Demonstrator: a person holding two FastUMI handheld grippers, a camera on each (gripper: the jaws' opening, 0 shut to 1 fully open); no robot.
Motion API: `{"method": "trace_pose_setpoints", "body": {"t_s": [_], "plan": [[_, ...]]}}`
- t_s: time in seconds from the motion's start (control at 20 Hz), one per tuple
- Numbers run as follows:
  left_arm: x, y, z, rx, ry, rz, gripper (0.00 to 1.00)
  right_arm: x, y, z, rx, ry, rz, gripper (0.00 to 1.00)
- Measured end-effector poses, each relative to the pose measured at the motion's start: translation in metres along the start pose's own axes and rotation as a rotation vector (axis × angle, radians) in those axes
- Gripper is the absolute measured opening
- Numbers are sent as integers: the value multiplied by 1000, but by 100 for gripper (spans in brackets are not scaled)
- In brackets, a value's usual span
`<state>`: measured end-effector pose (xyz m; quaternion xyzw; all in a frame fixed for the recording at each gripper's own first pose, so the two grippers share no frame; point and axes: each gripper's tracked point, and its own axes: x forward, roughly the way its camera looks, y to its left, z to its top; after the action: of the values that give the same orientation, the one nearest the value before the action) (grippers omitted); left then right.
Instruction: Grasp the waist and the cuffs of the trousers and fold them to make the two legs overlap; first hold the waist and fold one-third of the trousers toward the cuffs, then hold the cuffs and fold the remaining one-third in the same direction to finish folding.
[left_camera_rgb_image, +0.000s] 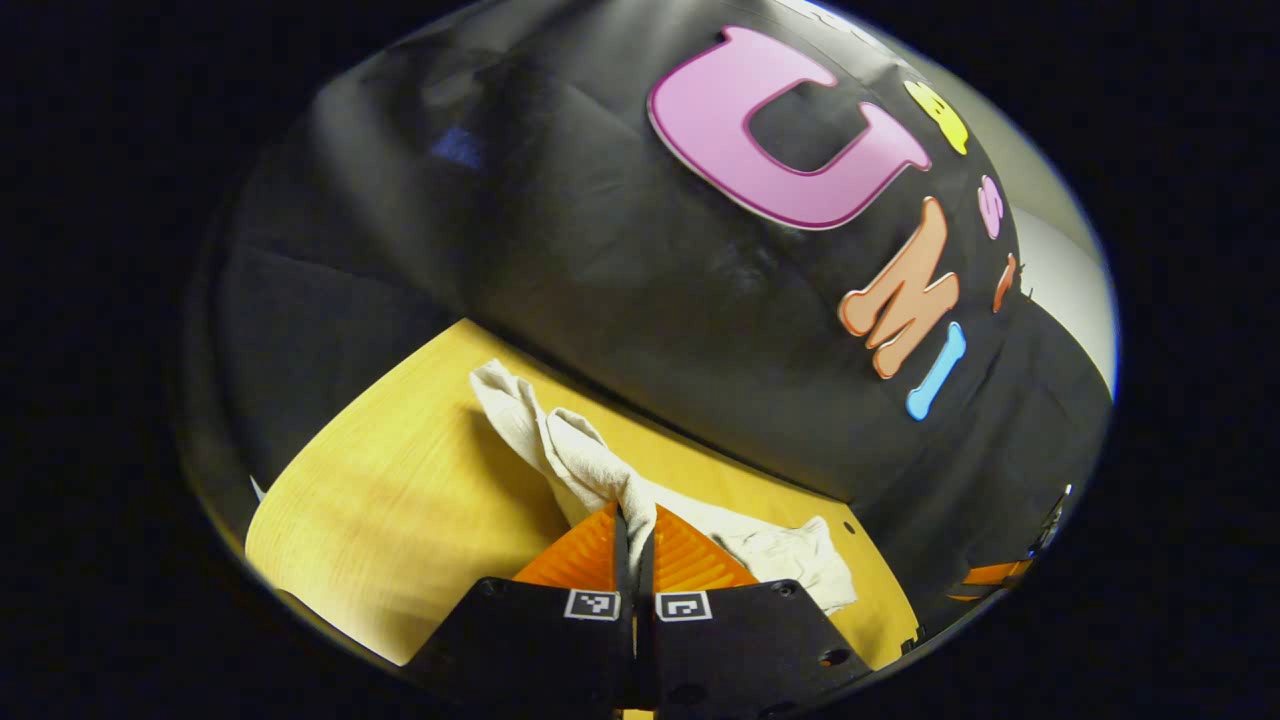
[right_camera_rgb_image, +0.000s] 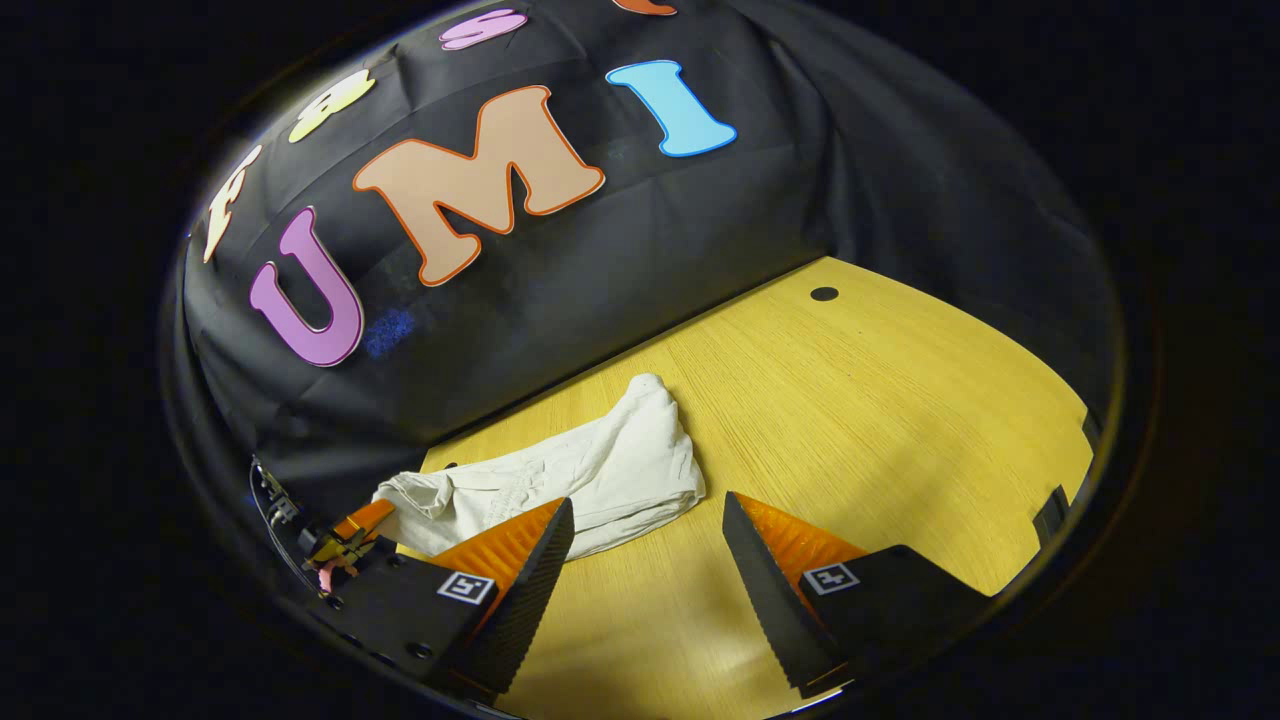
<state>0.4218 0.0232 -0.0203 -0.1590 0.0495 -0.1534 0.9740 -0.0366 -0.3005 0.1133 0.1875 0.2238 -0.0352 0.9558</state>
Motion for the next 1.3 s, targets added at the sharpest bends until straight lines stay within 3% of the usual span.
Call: {"method": "trace_pose_setpoints", "body": {"t_s": [0.4,0.55,0.75,0.9,1.0,1.05,1.15,1.3], "plan": [[19,-159,5,162,-8,-186,0,2,-33,15,-53,17,29,96],[34,-207,-40,315,90,-243,0,5,-45,20,-61,26,48,96],[50,-237,-103,491,182,-271,0,6,-67,24,-57,32,48,96],[65,-242,-153,533,268,-271,4,6,-83,27,-55,37,42,96],[68,-238,-176,505,322,-251,10,5,-91,28,-60,41,39,96],[66,-238,-184,486,330,-243,21,6,-94,29,-62,43,39,96],[65,-239,-189,447,316,-223,29,8,-94,31,-60,47,47,96],[61,-232,-195,445,325,-165,67,10,-89,34,-47,46,71,96]]}}
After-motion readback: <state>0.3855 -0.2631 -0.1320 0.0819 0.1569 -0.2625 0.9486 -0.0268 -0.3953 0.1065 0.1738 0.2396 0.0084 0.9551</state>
